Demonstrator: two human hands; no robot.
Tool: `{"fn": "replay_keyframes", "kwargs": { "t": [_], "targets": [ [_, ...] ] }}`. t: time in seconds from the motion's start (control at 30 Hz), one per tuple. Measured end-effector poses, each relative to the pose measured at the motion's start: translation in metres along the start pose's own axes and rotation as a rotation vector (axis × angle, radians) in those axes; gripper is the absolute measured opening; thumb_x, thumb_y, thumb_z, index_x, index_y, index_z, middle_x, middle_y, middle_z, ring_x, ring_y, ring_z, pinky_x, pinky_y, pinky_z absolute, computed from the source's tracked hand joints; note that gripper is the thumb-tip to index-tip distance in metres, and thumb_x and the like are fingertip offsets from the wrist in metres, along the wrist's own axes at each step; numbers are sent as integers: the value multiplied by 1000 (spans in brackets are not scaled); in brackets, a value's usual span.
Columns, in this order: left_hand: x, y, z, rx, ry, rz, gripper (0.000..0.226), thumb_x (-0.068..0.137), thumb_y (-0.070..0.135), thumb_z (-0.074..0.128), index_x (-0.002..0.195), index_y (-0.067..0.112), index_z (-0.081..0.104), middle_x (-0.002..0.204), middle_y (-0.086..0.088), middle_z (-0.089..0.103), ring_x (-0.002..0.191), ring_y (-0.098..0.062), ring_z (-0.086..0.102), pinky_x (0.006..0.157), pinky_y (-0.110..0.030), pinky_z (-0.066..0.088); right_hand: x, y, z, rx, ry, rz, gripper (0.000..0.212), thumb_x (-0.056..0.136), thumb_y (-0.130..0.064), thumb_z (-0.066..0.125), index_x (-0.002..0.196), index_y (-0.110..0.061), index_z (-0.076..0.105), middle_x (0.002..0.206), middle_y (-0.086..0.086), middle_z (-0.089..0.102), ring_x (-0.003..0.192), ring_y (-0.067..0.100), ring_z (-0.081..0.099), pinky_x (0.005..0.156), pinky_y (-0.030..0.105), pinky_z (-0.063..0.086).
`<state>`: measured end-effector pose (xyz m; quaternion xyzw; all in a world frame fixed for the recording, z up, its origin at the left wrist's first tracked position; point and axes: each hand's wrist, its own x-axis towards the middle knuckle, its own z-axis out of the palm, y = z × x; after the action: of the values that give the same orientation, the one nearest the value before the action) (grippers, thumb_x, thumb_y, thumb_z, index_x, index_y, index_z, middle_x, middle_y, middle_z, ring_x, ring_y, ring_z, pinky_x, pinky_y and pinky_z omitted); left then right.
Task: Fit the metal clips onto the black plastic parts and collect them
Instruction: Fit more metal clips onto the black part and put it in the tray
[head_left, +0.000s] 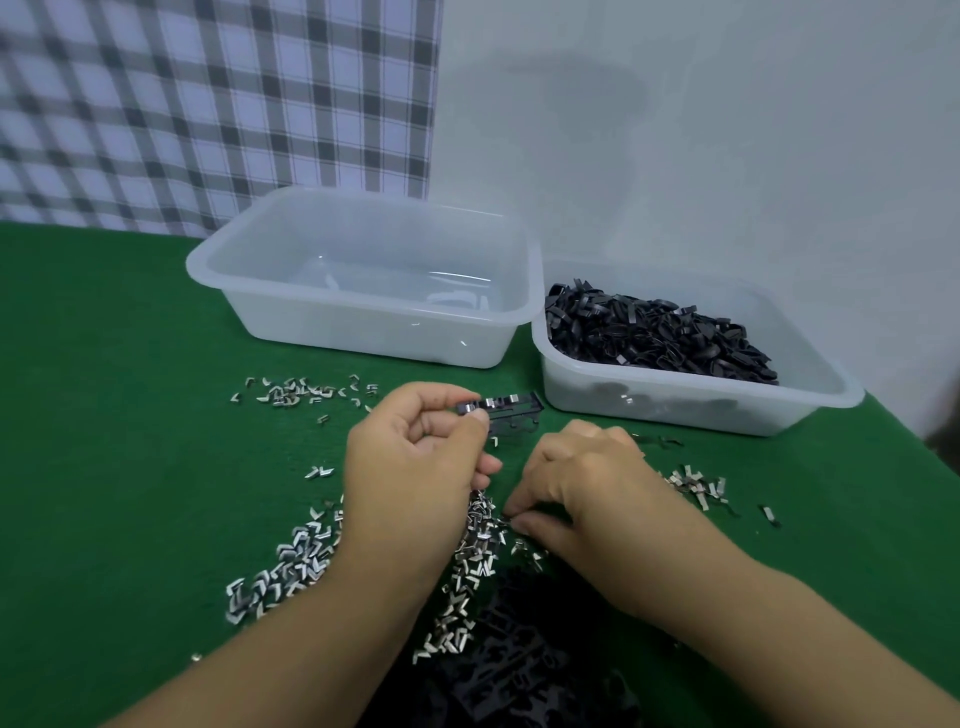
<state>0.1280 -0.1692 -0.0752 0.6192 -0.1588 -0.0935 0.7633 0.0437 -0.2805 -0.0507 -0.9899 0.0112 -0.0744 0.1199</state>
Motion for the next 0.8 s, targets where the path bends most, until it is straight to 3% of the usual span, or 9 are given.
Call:
{"fn": "replay_keyframes", "kwargs": {
  "t": [0.23, 0.4, 0.47, 0.8],
  "targets": [
    [-1, 1, 1, -38, -6, -21, 14, 82, -1, 67, 86, 13, 66, 56, -2, 68, 56, -12, 70, 51, -16, 52, -7, 6, 14, 56, 119, -40, 5, 89, -23, 54, 86, -24, 56, 89, -10, 49, 86, 11, 43, 79, 30, 35],
    [-3, 1, 2, -21, -68, -45, 13, 79, 0, 71, 82, 11, 66, 62, -8, 71, 61, -16, 73, 53, -16, 53, -17, 12, 10, 279, 511, 50, 4, 85, -21, 52, 85, -24, 55, 84, -13, 49, 78, 3, 49, 69, 12, 38],
    [-5, 2, 3, -16, -104, -58, 14, 77, -2, 72, 76, 10, 67, 62, -9, 72, 61, -18, 73, 52, -16, 53, -17, 12, 10, 303, 593, 61, 5, 85, -19, 55, 86, -23, 57, 84, -12, 51, 75, 3, 50, 67, 9, 37],
    [-14, 3, 9, 12, -223, -40, 21, 79, -3, 69, 69, 15, 71, 65, -9, 73, 64, -19, 73, 55, -18, 55, -13, 15, 17, 310, 650, 38, 3, 84, -15, 61, 84, -16, 64, 82, -10, 54, 75, 4, 51, 67, 15, 41]
  ]
}}
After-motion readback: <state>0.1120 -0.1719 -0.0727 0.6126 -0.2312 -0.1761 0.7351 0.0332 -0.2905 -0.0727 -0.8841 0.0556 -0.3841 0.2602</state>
